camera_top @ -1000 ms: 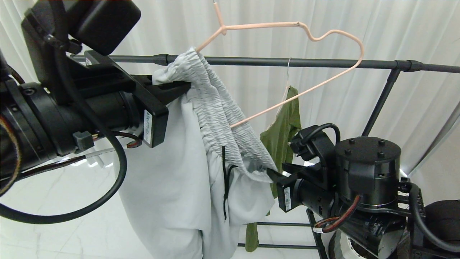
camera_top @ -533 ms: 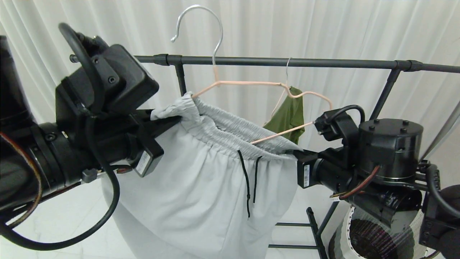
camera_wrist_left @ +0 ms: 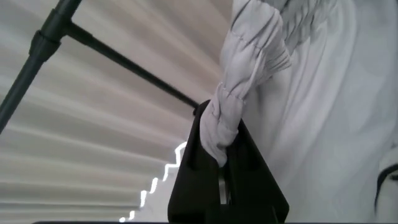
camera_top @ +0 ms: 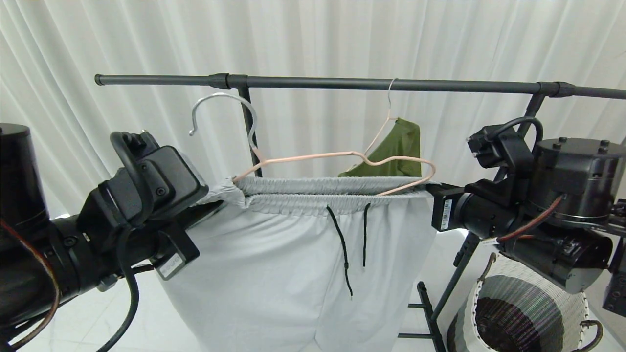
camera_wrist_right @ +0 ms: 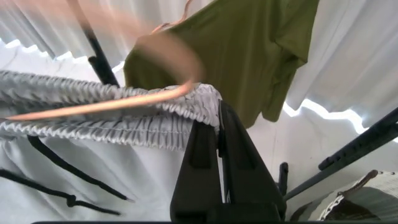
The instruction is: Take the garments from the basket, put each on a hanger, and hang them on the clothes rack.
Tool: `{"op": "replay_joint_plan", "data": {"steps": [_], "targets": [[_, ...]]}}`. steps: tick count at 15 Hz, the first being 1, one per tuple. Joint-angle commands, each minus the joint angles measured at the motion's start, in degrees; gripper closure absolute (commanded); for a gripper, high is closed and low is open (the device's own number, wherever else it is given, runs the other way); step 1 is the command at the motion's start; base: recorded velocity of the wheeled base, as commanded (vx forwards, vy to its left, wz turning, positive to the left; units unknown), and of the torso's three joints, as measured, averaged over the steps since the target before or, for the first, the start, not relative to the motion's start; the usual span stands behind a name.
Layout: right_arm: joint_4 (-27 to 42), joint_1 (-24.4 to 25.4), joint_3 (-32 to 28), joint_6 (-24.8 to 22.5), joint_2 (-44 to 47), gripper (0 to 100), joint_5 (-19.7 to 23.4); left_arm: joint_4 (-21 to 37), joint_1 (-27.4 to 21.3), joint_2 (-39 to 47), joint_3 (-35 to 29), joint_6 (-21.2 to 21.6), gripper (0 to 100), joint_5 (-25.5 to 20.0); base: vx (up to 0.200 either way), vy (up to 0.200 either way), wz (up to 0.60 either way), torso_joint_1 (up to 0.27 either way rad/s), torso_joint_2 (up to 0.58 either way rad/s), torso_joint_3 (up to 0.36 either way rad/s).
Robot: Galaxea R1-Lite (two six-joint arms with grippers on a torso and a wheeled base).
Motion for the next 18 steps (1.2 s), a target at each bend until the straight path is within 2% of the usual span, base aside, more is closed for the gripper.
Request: {"op": "replay_joint_plan", "data": {"steps": [1,4,8,10,12,14,18], "targets": [[-0.1,0.0,0.0,-0.1,-1.0,100,-0.2,0.1,3.0,-0.5,1.2,1.1,100,-0.8,0.000,0.000,0.00,0.000,0.00,0.000],[0.2,0.1,0.1,-1.3,-2.2,100,0.2,0.2,4.4,-0.3,2.4,3.1,100,-0.9,0.000,0.000,0.00,0.000,0.00,0.000],[1.2,2.0,0.1,-3.8,-5.4,100,4.5,0.4,4.8,0.3,3.7,5.2,100,-0.9,0.000,0.000,0.00,0.000,0.00,0.000],[1.5,3.7,-0.2,-5.9,-6.8,100,8.0,0.4,4.7,1.0,3.4,5.8,100,-0.9,0.000,0.000,0.00,0.000,0.00,0.000],[1.5,4.9,-0.5,-9.0,-6.8,100,9.8,0.4,4.7,1.4,3.3,7.0,100,-0.9,0.000,0.000,0.00,0.000,0.00,0.000],[1.5,6.6,-0.9,-11.0,-6.5,100,10.8,0.4,4.7,1.5,3.2,7.5,100,-0.9,0.000,0.000,0.00,0.000,0.00,0.000],[1.5,9.7,-1.0,-11.1,-6.3,100,10.8,0.3,4.6,1.4,3.2,7.6,100,-0.9,0.000,0.000,0.00,0.000,0.00,0.000]]}}
